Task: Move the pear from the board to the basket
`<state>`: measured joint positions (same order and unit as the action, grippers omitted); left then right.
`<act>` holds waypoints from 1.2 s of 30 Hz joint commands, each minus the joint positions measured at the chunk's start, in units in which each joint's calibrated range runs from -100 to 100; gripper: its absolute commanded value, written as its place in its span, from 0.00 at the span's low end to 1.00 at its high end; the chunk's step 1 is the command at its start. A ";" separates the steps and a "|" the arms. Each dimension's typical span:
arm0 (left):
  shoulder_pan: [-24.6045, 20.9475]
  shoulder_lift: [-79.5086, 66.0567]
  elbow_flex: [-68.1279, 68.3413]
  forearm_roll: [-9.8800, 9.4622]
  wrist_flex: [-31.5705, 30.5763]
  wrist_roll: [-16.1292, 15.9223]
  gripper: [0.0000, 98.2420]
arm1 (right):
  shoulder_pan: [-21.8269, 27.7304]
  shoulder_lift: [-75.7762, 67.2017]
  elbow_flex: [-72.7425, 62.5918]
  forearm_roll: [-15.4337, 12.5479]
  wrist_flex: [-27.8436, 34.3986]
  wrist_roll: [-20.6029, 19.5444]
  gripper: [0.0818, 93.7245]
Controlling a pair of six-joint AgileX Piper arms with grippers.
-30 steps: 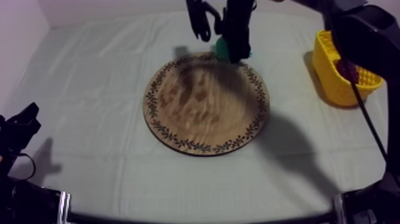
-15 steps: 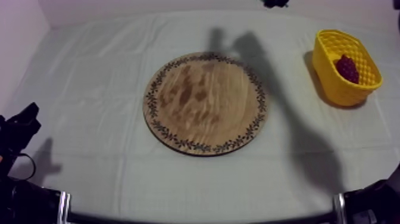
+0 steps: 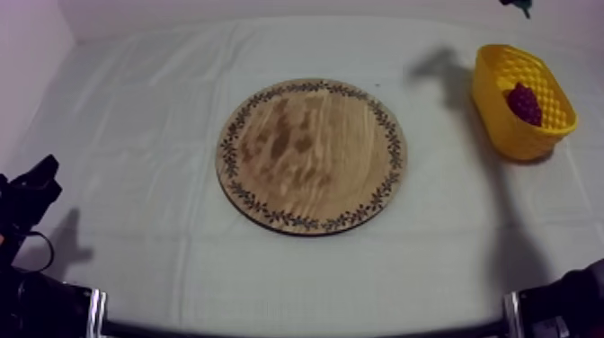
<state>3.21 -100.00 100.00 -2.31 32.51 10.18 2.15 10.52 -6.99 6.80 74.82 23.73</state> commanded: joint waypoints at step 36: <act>0.02 0.00 0.00 -0.01 -0.01 0.01 0.00 | 7.35 -16.74 44.43 2.40 -32.46 -14.06 0.60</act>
<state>3.21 -100.00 100.00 -2.31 32.51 10.18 9.50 -4.52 37.07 9.50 42.53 9.36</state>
